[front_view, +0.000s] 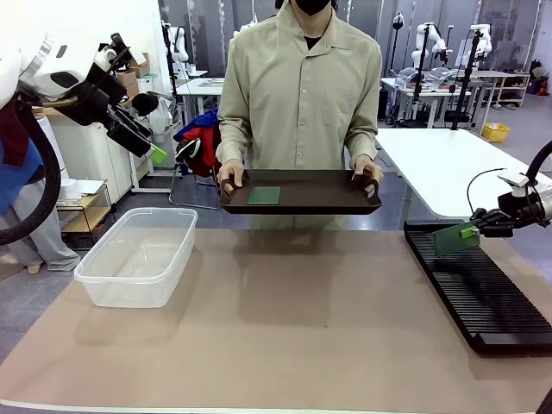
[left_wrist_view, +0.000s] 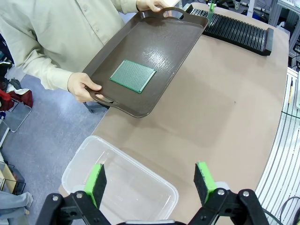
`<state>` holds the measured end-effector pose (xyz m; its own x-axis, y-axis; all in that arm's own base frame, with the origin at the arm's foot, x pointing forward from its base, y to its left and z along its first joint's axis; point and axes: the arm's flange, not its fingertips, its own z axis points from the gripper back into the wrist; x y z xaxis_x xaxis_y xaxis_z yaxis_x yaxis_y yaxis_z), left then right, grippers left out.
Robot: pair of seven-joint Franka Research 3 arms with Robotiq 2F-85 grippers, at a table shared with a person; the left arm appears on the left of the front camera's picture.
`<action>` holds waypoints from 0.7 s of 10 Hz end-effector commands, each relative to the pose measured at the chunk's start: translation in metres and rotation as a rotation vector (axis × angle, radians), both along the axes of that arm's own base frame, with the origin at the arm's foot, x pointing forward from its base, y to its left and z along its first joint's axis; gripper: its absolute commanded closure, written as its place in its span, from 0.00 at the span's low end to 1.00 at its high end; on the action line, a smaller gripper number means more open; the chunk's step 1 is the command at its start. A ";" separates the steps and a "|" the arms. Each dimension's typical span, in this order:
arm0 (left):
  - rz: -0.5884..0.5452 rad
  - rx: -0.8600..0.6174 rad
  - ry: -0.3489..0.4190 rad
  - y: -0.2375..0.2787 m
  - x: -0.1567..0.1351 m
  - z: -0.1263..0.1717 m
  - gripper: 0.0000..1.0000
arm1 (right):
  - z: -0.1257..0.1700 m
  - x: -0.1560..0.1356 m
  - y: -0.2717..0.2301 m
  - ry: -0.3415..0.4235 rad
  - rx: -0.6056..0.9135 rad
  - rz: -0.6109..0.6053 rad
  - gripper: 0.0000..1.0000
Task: Sort PCBs into racks and boxes based on the side picked up.
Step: If the short side of the Blank PCB is picked up, insert it into the PCB Rack ; if the long side is picked up, place it in the Organizing box.
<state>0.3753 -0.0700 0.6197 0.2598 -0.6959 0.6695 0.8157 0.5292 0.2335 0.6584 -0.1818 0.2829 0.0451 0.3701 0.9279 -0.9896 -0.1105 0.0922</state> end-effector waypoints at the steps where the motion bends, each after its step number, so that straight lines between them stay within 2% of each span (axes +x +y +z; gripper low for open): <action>1: -0.016 0.009 0.004 0.002 0.000 -0.001 0.00 | -0.005 0.006 0.002 -0.025 0.016 0.012 0.98; 7: -0.016 0.009 0.004 0.002 0.000 -0.001 0.00 | -0.018 0.000 0.002 -0.045 0.048 0.042 0.98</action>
<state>0.3753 -0.0700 0.6197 0.2598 -0.6959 0.6695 0.8157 0.5292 0.2335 0.6575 -0.1798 0.2699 0.0087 0.3472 0.9378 -0.9883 -0.1397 0.0609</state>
